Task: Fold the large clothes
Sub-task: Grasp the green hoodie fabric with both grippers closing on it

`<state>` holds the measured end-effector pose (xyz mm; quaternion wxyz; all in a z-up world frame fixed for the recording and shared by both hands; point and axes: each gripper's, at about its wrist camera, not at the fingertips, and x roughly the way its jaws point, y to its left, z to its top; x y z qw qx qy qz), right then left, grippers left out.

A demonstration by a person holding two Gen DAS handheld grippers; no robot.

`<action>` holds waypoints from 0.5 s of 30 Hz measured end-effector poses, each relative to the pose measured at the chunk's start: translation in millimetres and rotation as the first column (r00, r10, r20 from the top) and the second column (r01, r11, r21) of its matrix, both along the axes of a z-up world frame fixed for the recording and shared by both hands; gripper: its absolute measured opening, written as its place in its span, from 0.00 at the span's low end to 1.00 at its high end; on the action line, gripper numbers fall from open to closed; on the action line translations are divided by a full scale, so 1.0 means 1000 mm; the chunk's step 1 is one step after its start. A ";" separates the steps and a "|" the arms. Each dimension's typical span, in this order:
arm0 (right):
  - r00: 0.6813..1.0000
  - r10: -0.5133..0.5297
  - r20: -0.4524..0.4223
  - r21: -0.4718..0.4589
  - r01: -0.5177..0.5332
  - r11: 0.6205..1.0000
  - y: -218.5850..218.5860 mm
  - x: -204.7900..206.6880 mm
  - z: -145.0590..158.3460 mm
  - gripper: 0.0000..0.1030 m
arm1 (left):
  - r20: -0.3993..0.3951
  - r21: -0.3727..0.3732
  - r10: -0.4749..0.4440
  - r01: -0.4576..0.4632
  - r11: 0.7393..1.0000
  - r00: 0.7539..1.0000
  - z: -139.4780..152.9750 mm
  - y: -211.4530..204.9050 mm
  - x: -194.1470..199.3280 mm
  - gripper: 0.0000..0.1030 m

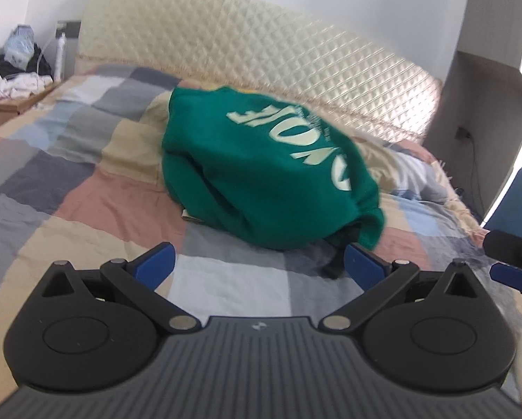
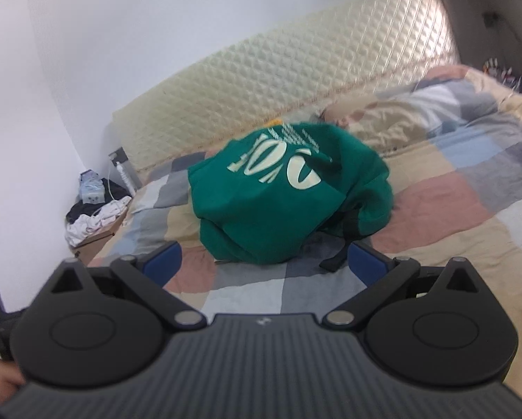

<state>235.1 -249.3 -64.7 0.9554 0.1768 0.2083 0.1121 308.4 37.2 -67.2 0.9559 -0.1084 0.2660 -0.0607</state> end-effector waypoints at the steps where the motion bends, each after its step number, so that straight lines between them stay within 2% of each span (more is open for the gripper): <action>1: 1.000 0.007 -0.010 -0.002 -0.007 1.000 0.002 0.017 -0.007 1.00 | -0.008 0.003 0.002 -0.002 1.000 1.000 -0.012 0.004 0.021 1.00; 5: 0.999 0.043 -0.027 -0.007 -0.043 0.999 0.010 0.083 -0.036 0.95 | -0.027 -0.039 0.007 -0.008 0.999 1.000 -0.060 0.024 0.098 1.00; 9: 0.997 0.046 -0.056 0.032 -0.044 0.999 0.012 0.144 -0.071 0.92 | -0.062 -0.100 0.022 -0.028 0.995 0.998 -0.111 0.044 0.171 1.00; 10: 0.997 0.039 -0.070 0.042 -0.036 0.998 0.011 0.158 -0.080 0.91 | -0.067 -0.108 0.020 -0.027 0.994 0.998 -0.121 0.047 0.182 0.99; 13: 0.993 0.000 -0.120 0.086 0.010 0.996 0.004 0.196 -0.102 0.79 | -0.076 -0.132 0.015 -0.025 0.991 0.997 -0.147 0.052 0.225 0.91; 15: 0.993 -0.032 -0.117 0.095 0.043 0.994 0.001 0.216 -0.111 0.74 | -0.088 -0.154 0.022 -0.036 0.987 0.996 -0.162 0.056 0.253 0.86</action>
